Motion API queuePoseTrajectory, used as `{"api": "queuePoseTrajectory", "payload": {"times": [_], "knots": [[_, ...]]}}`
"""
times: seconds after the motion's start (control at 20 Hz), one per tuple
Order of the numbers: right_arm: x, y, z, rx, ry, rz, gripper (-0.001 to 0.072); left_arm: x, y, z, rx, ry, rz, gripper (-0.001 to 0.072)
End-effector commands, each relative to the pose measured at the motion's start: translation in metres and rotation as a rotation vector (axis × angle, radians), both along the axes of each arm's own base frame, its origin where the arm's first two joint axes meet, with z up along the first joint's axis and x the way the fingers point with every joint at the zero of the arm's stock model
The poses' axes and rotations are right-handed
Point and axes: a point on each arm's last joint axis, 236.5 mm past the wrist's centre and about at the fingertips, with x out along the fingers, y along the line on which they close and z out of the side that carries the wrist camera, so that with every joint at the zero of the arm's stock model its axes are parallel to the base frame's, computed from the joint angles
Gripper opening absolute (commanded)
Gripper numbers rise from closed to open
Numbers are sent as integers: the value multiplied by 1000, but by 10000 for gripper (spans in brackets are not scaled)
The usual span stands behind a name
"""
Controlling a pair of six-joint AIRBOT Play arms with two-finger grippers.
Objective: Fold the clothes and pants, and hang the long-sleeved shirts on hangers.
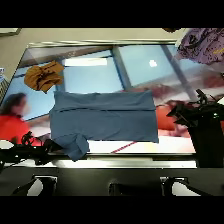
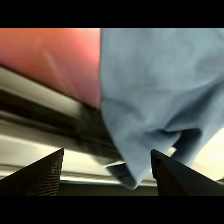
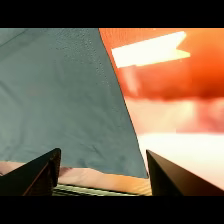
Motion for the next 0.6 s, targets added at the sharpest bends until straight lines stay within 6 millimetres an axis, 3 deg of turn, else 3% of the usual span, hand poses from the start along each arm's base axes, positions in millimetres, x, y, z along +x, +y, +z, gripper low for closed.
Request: {"api": "queuePoseTrajectory", "payload": {"times": [0.0, 0.1, 0.3, 0.35, 0.4, 0.5, 0.55], "knots": [[2, 4, 2, 19, -9, -7, 620, 9, -6, -6, -21, -36, 70, 616], [2, 3, 2, 18, -9, -7, 584, 14, -6, -9, -22, -49, 101, 609], [2, 3, 2, 17, -11, -8, 584, 17, -18, -23, -37, -32, 101, 601], [2, 3, 2, 18, -10, -8, 584, 18, -23, -25, -42, -30, 98, 555], [2, 3, 2, 18, -9, -8, 584, 20, -27, -27, -48, -29, 96, 351], [-1, 5, 2, 25, 1, 0, 584, 22, -31, -27, -50, -33, 88, 40], [-7, 6, 2, 24, 15, 20, 584, 23, -31, -27, -50, -37, 85, 19]]}}
